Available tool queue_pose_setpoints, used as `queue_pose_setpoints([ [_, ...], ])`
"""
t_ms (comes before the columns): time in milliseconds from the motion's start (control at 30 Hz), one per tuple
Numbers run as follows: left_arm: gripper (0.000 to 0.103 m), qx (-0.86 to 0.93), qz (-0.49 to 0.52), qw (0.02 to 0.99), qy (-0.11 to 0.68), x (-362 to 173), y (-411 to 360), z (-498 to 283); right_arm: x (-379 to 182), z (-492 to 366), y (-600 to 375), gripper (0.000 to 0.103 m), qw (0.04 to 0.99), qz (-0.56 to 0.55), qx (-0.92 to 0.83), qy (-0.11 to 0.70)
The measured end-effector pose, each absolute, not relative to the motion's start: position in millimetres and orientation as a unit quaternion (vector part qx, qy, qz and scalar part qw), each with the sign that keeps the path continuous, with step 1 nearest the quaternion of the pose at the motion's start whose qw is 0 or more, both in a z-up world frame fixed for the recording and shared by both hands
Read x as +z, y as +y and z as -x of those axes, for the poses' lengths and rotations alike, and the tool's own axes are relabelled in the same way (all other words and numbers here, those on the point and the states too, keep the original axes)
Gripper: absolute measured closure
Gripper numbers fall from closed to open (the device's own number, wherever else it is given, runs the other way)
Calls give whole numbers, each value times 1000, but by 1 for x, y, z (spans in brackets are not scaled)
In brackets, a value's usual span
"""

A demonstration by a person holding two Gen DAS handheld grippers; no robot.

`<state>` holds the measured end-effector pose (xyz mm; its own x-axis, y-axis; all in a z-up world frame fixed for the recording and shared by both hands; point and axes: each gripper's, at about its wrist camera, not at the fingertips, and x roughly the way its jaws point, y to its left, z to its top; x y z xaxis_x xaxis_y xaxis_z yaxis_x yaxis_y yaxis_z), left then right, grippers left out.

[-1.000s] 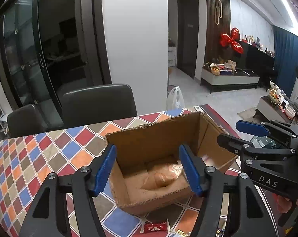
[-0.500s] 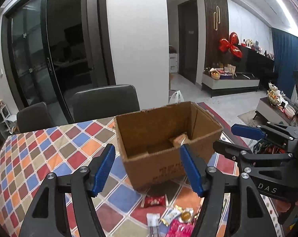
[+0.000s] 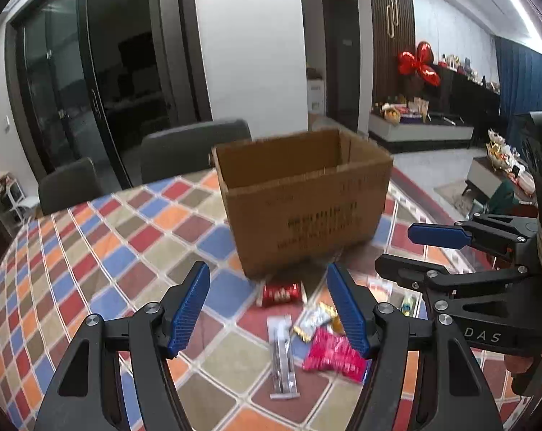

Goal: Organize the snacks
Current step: 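Grasp the grey snack bar with the left gripper while the right grasps the yellow pastry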

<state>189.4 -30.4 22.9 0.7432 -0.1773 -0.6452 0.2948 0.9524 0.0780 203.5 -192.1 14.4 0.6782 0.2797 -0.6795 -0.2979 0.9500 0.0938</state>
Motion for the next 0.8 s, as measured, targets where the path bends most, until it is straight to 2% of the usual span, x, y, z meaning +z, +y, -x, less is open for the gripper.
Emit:
queue_pose_setpoints([
  [400,37,-127,-102,898,408,-42,-27,-192,-52,-203,-182,52,880,11,165,445],
  [667,48,-136,-94,870,464,-85,-25,-209,-87,-215,-170,53,858,27,176,482],
  [800,50,-137,-95,862,480,-99,-27,-215,-97,-224,-167,53,853,28,172,491],
])
